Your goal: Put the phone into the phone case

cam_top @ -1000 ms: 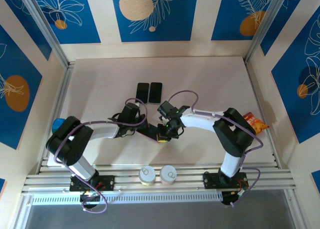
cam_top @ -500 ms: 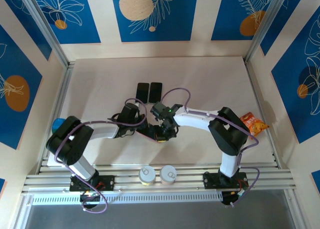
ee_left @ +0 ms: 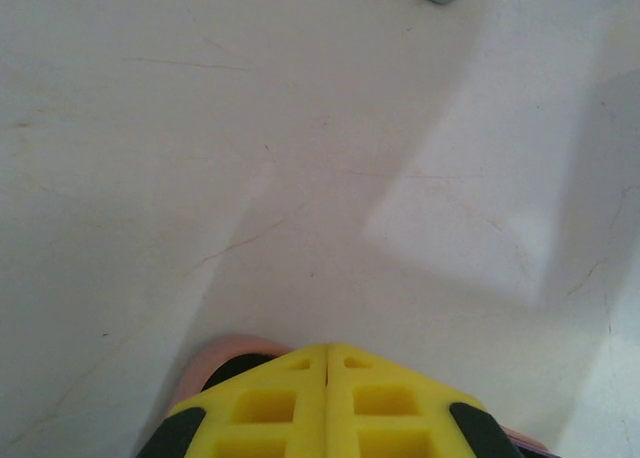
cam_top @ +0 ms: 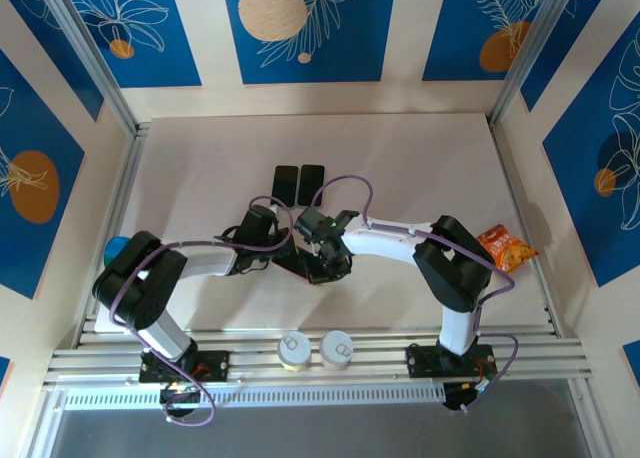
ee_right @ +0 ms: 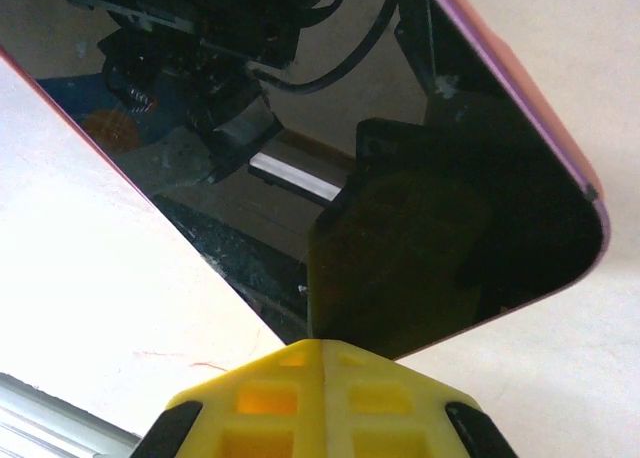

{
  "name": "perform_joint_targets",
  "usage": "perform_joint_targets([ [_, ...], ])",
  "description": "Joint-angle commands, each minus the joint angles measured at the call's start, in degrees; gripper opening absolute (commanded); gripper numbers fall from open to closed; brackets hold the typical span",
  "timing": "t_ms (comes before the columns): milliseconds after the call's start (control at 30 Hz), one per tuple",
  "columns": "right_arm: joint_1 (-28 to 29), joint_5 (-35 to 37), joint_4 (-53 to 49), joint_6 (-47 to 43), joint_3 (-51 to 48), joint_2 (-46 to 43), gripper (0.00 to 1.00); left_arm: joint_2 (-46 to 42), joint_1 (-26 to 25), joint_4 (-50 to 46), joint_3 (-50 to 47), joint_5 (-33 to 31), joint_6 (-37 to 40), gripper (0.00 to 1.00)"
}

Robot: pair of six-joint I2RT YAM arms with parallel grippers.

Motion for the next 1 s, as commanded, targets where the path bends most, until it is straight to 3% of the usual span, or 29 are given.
perform_joint_targets([
  [0,4.0,-5.0,4.6,-2.0,-7.3,13.2,0.0,3.8,1.3,-5.6,-2.2,-3.2,-0.9,0.0],
  [567,3.9,-10.2,7.0,-3.7,-10.6,15.6,0.0,5.5,1.7,-8.1,-0.2,-5.9,-2.0,0.0],
  [967,2.1,-7.7,5.0,-4.8,-10.9,14.5,0.0,8.1,1.7,-6.8,0.3,-5.3,-2.3,0.0],
])
